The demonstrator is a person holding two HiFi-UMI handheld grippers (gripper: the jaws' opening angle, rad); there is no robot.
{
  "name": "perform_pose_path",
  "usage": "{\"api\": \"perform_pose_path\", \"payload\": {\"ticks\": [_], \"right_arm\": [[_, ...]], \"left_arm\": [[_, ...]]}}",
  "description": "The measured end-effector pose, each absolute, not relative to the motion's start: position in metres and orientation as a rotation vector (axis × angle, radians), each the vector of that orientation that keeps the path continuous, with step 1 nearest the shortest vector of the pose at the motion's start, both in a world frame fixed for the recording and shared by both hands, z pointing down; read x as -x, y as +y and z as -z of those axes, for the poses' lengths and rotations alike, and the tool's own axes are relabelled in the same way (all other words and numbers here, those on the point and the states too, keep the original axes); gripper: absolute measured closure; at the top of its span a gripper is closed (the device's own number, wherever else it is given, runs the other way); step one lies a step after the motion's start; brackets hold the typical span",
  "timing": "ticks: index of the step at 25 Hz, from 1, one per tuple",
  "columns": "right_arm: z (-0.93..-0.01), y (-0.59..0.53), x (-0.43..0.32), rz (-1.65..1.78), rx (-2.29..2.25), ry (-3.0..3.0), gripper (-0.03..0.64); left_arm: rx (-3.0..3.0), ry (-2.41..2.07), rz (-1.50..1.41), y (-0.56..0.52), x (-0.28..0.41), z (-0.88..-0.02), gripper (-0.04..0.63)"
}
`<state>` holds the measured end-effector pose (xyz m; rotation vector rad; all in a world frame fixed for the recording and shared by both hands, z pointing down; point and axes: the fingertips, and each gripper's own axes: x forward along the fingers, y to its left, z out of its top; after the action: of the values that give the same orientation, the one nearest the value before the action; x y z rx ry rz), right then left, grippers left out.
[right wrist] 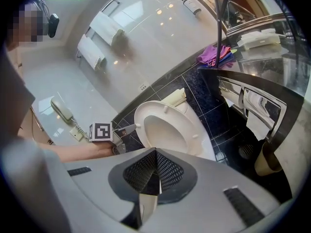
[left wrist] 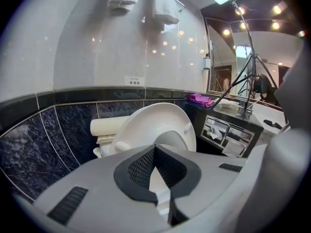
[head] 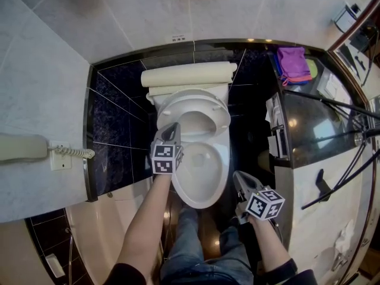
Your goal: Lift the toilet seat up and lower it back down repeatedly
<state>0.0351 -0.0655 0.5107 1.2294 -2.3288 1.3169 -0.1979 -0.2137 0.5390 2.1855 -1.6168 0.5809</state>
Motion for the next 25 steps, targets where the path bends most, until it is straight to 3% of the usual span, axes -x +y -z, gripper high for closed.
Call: {"api": "perform_pose_path", "payload": {"ticks": [8, 25], "right_arm": [[-0.475, -0.060, -0.041, -1.197, -1.184, -2.373, 0.604], [-0.376, -0.019, -0.099, -0.591, -1.046, -2.393, 0.604]], "left_arm": [[-2.174, -1.613, -0.619, -0.154, 0.190, -0.499, 0.595], [-2.104, -1.766, -0.491, 0.042, 0.193, -0.342, 0.595]]}}
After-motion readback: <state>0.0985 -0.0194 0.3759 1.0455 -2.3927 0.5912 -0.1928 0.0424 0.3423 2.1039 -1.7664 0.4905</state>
